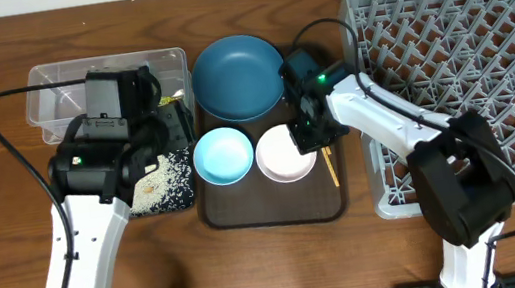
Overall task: Sort waste into correct bins and load items into the dishwasher rack
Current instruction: 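Lift pink bowl with right gripper and place it upright in rack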
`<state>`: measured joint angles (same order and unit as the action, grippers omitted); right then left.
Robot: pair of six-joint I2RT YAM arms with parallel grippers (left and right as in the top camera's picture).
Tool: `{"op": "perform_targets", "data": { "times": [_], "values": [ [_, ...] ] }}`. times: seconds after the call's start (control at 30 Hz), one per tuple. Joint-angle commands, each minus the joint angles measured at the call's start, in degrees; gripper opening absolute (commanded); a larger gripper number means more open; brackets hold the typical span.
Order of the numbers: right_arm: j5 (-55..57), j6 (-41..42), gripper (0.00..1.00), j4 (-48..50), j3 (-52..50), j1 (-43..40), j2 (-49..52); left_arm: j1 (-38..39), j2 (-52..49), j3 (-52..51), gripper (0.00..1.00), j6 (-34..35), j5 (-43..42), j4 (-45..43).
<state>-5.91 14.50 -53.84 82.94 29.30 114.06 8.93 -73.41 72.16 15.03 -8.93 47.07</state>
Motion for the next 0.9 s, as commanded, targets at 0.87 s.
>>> {"op": "perform_targets", "data": {
  "times": [0.87],
  "values": [
    [40.46, -2.84, 0.01, -1.29, 14.45, 1.90, -15.98, -15.78, -0.33, 0.92, 0.63, 0.11, 2.12, -1.03]
  ]
}}
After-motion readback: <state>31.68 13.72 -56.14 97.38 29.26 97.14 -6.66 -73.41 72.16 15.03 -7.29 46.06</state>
